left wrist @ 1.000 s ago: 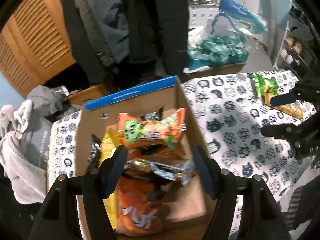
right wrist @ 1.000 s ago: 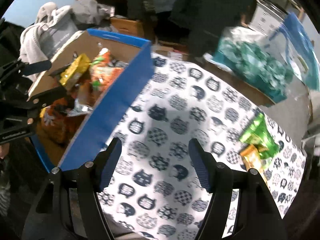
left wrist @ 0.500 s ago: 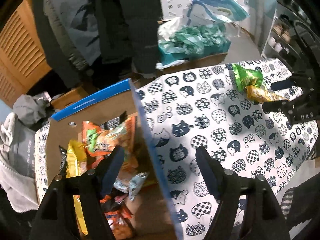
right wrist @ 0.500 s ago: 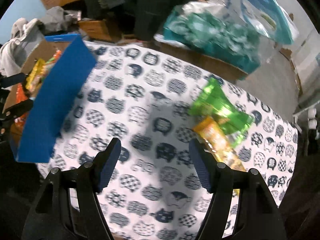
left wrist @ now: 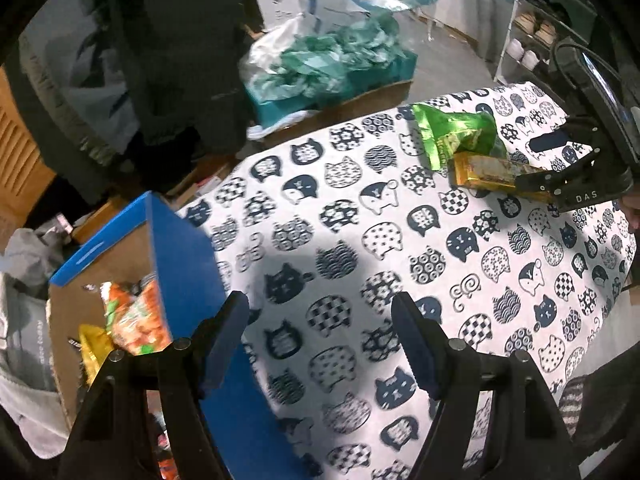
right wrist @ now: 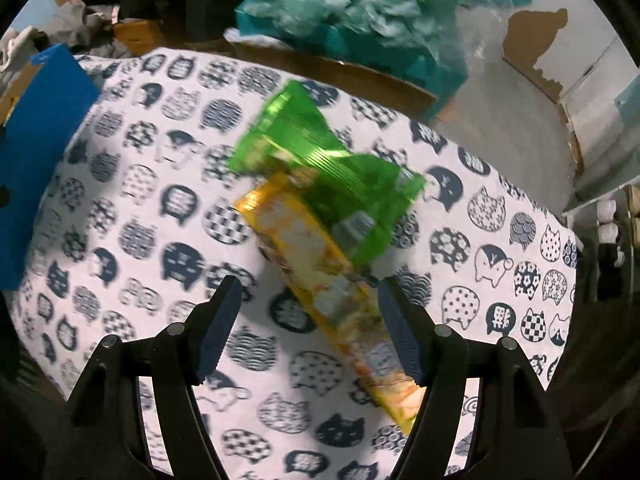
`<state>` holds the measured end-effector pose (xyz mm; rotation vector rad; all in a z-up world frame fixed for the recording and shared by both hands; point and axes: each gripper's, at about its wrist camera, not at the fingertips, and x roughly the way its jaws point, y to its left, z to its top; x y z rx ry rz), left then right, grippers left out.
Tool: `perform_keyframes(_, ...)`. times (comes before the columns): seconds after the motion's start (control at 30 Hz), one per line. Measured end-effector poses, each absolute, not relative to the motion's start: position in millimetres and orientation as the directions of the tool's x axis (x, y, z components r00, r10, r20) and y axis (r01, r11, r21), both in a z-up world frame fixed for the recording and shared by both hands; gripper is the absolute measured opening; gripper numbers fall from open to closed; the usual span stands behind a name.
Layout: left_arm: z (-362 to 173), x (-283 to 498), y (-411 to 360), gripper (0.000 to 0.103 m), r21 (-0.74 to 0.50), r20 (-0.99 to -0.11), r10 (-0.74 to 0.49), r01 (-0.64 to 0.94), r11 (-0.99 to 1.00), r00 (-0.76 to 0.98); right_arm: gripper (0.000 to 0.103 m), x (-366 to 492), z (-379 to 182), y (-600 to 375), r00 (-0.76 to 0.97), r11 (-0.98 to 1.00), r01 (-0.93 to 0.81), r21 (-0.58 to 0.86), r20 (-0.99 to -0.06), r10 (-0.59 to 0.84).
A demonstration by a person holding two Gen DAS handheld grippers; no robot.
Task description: Organize snacks
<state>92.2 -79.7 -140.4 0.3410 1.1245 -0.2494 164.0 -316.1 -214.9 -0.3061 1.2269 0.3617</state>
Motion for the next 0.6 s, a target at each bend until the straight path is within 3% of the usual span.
perform_keyframes(0.33,-172.0,107.8,-107.5,0.075,0.120,-0.941,-0.018,0.385,0.915,0.337,0.070,163.4,-248.0,-330.2,0.246,0.887,-0.461,-0.027,-0.964,0.099)
perform_keyframes(0.47,-172.7,107.5,-115.5,0.075,0.124,-0.943,-0.017,0.398,0.909,0.333,0.048,155.7,-254.7,-331.4,0.229,0.888,-0.459,-0.028,-0.970,0.087)
perform_keyframes(0.6,-173.7,106.4,-123.4,0.075,0.125,-0.945,-0.019,0.412,0.903,0.327,0.039,142.7,-256.4,-333.9,0.196,0.892,-0.452,-0.001,-0.976,0.098)
